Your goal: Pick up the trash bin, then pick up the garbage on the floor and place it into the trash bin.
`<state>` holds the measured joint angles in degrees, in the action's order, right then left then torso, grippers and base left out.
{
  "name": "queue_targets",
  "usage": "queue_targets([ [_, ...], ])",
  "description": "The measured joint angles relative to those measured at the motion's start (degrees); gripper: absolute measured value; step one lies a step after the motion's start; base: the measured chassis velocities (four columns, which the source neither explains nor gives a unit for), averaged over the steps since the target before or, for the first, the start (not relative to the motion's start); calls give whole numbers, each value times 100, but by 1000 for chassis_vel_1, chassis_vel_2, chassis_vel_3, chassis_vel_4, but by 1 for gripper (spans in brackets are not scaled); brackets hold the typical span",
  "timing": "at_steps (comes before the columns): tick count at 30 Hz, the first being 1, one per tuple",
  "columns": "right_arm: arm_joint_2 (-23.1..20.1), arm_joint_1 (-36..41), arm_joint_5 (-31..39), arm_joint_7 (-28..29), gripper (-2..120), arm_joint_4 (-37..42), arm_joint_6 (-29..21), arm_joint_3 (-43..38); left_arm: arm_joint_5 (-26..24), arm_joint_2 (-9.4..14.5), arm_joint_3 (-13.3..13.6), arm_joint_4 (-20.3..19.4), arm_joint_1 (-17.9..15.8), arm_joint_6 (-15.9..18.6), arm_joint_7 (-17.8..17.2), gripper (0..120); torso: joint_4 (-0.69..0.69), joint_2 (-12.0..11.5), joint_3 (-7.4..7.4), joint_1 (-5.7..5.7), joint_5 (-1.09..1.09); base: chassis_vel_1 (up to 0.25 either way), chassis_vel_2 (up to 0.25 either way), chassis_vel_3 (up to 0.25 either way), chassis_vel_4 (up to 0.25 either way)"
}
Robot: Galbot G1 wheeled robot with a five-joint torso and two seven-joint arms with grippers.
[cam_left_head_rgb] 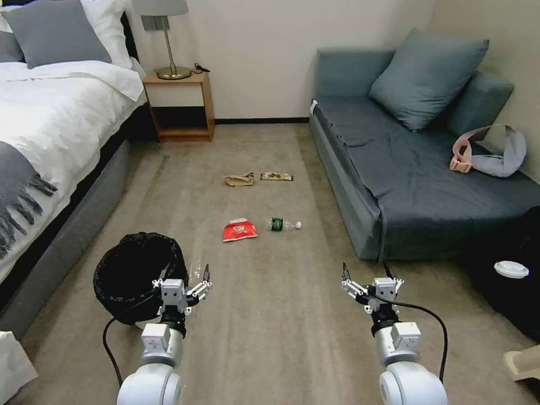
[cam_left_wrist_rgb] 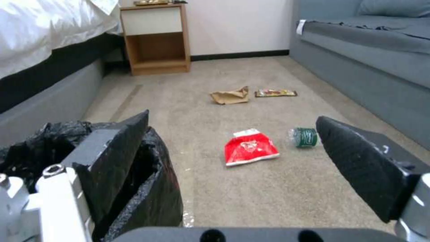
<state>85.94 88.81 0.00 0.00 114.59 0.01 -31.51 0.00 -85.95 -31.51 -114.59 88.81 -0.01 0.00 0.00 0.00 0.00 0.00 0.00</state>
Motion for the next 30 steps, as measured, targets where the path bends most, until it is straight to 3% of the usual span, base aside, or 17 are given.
queue_targets([
  [26, 1, 3, 8, 3, 100, 2, -11, -1, -3, 4, 1, 0, -4, 5, -1, 100, 1, 1, 0, 0, 0, 0, 0, 0, 0],
  [28, 6, 24, 36, 30, 100, 30, -55, -9, -54, 33, 5, 8, -33, 31, -21, 100, 2, 1, 0, 0, 0, 0, 0, 0, 0],
  [30, 66, 285, 297, 341, 100, 354, -476, -131, -414, 262, 35, 71, -267, 255, -203, 100, 0, 1, 0, 0, -1, 0, 0, 0, 0],
])
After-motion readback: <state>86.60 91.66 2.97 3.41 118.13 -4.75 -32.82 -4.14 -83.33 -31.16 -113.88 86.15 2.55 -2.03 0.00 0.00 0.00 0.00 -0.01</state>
